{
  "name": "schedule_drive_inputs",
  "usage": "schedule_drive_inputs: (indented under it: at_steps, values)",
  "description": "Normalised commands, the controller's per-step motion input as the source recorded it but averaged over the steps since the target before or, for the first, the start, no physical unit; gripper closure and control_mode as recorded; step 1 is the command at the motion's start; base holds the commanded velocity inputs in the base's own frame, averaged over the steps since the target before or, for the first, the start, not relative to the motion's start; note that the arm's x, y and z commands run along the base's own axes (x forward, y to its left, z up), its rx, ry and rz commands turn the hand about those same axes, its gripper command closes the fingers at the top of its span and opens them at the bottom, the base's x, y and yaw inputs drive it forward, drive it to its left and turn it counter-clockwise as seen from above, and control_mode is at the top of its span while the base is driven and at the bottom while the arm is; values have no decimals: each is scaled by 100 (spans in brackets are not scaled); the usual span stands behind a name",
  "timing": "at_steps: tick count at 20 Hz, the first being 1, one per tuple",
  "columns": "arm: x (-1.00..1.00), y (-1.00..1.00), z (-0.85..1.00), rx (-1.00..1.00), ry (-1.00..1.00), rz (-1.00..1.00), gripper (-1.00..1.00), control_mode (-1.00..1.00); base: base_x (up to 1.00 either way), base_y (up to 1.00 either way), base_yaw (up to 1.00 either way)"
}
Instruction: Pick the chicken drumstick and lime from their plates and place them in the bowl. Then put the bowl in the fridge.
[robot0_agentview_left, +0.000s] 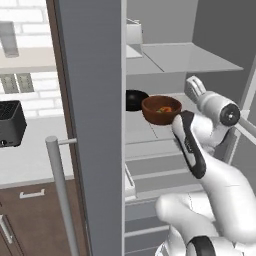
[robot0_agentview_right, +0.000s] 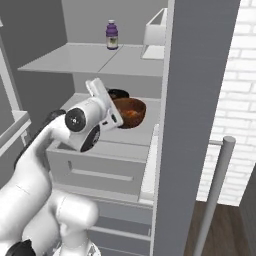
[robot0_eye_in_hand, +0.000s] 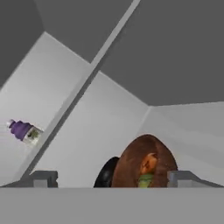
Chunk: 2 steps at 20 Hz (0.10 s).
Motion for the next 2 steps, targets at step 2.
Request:
schedule_drive_inputs:
  at_steps: [2]
  values:
    - [-100, 23, 86, -2, 35, 8, -100, -100, 0, 0, 0]
